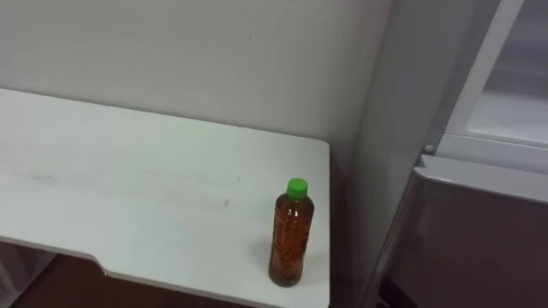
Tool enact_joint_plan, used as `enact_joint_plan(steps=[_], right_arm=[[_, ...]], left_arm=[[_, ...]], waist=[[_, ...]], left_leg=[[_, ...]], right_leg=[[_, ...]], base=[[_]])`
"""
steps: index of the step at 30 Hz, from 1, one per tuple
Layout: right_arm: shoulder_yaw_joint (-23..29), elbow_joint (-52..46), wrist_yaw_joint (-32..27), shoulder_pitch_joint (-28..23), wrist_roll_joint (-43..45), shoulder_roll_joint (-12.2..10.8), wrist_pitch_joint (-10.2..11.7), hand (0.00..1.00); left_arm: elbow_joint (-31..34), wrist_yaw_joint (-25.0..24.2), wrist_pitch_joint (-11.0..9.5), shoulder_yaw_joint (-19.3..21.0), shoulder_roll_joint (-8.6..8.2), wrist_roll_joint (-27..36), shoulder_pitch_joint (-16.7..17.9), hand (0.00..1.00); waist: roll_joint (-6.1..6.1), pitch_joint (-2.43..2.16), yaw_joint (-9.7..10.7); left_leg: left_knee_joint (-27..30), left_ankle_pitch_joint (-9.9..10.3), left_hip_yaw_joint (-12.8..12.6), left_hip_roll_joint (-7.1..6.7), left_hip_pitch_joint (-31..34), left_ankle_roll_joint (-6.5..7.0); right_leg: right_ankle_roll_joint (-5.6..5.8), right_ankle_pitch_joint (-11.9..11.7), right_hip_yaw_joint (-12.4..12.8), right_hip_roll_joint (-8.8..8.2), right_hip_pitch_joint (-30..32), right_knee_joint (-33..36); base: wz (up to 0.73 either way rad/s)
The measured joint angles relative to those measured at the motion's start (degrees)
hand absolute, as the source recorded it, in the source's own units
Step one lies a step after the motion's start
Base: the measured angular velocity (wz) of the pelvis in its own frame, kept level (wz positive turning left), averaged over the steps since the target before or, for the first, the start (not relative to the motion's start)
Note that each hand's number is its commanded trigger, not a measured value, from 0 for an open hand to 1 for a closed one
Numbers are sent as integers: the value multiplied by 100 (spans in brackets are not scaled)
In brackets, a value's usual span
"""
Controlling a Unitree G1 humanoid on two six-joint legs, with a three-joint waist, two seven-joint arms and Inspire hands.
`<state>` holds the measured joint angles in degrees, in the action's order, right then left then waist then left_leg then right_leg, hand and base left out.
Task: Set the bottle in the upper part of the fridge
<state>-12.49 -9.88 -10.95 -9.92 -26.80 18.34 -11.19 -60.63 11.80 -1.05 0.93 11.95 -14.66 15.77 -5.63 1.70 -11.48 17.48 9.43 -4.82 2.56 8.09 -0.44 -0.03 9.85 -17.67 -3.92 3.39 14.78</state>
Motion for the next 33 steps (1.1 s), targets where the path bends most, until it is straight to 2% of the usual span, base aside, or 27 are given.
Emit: enact_joint_plan(steps=[1, 3, 4, 5, 6, 7, 8, 9, 14, 18, 23, 27, 33], right_arm=[[0, -95, -7, 225, 17, -1, 3, 0], [-3, -285, 5, 885, 6, -45, 191, 0], [-23, -343, 29, 1350, -47, -118, 489, 0], [-84, -398, 77, 1699, -153, -160, 798, 0], [-132, -405, 131, 1838, -226, -182, 957, 0], [-247, -406, 228, 2047, -263, -251, 1179, 0], [-361, -407, 327, 2130, -278, -304, 1347, 0], [-401, -407, 384, 2131, -291, -321, 1417, 0], [-649, -391, 602, 2113, -285, -340, 1438, 0], [-659, -392, 705, 2113, -241, -325, 1438, 0], [-773, -390, 917, 2111, -239, -272, 1440, 0], [-892, -384, 1117, 2096, -221, -258, 1440, 0], [-880, -385, 1105, 2084, -215, -258, 1440, 0]], left_arm=[[10, 0, 21, -4, -6, -5, -2, 0], [63, 0, 84, -10, -6, -8, -22, 0], [116, 0, 123, -21, 0, -9, -17, 0], [119, 0, 156, -63, 11, -10, -6, 0], [124, 2, 169, -66, 13, -11, 10, 0], [123, 5, 208, -71, 14, -10, 28, 0], [124, 5, 237, -78, 10, -10, 34, 0], [127, 6, 238, -84, 4, -11, 26, 0], [162, 126, 235, -117, -20, -11, -12, 0], [161, 144, 227, -113, -20, -11, -95, 0], [161, 139, 228, -116, -19, -14, -95, 0], [161, 132, 222, -115, -19, -13, -117, 0], [134, 131, 198, -112, -17, -12, -124, 0]], waist=[[2, -16, 0], [5, -30, 4], [4, -67, -1], [15, -141, 3], [2, -180, -4], [-21, -195, -14], [-40, -191, -14], [-55, -184, -10], [-67, -169, -41], [-96, -154, -70], [-183, -112, -157], [-196, -109, -159], [-197, -111, -139]], left_leg=[[-2, -8, -1, 5, 26, -4], [-6, -34, 0, 17, 51, -12], [-20, -41, 24, 19, 55, -18], [-66, -49, 38, 19, 38, -20], [-95, -57, 47, 19, -4, -19], [-129, -60, 92, 5, -128, -18], [-147, -40, 177, -21, -217, -21], [-156, -30, 192, -27, -265, -18], [-224, -17, 202, -42, -287, -21], [-289, -20, 201, -53, -309, -29], [-326, -12, 202, -67, -362, -36], [-327, -1, 204, -79, -359, -33], [-364, 2, 201, -93, -366, -25]], right_leg=[[-7, -6, 16, 9, 30, 3], [-27, -32, 12, 39, 73, -16], [-29, -47, 12, 62, 58, -64], [-33, -83, 6, 92, -8, -172], [-54, -117, -14, 105, -77, -240], [-67, -138, -67, 112, -222, -335], [-54, -137, -150, 114, -390, -437], [-44, -131, -162, 111, -446, -464], [-27, -129, -149, 117, -530, -505], [-17, -109, -137, 115, -527, -515], [-13, -99, -130, 107, -525, -525], [-3, -93, -125, 100, -525, -531], [3, -90, -107, 87, -547, -526]], base=[[0], [2], [13], [17], [23], [31], [32], [21], [0], [-1], [-1], [0], [0]])
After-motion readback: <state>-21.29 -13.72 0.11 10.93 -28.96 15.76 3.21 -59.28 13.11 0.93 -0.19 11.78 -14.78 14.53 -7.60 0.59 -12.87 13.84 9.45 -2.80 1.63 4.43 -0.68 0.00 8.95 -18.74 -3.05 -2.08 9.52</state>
